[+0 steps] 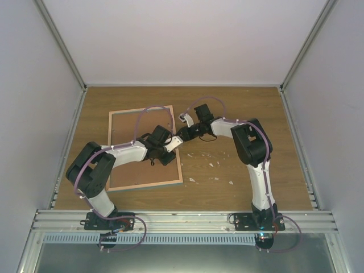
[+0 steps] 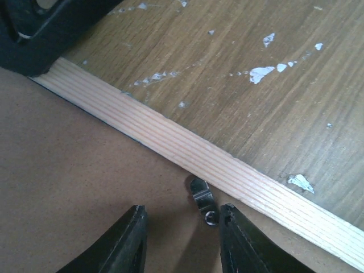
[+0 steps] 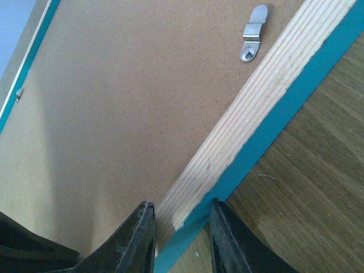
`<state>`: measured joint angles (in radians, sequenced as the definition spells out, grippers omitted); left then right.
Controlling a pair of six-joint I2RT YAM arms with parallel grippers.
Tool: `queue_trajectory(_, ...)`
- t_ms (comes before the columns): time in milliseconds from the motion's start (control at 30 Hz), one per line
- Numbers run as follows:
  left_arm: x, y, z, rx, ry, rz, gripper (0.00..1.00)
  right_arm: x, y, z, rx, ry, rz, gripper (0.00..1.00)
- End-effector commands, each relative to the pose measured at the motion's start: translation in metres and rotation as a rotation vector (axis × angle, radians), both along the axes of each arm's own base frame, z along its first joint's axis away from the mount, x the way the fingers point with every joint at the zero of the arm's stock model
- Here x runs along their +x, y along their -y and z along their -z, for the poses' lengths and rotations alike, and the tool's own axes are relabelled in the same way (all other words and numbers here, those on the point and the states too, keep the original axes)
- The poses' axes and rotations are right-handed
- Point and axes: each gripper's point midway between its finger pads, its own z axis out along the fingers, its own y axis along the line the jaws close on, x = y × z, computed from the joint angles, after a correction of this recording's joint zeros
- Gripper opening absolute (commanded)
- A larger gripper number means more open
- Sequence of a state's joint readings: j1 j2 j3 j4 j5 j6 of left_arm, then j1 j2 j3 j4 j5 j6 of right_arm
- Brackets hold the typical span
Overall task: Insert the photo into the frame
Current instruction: Install the photo frame at the center of the board.
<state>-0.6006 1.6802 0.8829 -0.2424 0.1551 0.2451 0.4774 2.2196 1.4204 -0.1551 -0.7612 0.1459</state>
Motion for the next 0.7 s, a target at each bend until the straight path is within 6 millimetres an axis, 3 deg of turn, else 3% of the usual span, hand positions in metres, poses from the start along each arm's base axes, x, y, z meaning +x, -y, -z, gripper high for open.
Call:
queue_trajectory(0,0.012,-0.006,0.001,0.021,0.010,-0.091,0.38,-0.022,0.016,0.054,-0.139,-0.085,0.031,0.25)
queue_trajectory(300,0.000,0.001,-0.004,-0.046,-0.139,-0.116,0.35,-0.042,0.023,0.068,-0.135,-0.151,0.036,0.18)
queue_trajectory(467,-0.006,0.003,-0.009,-0.063,-0.122,-0.092,0.29,-0.048,0.025,0.070,-0.131,-0.164,0.040,0.18)
queue_trajectory(667,-0.010,0.012,-0.007,-0.065,-0.109,-0.088,0.33,-0.048,0.023,0.070,-0.124,-0.170,0.041,0.16)
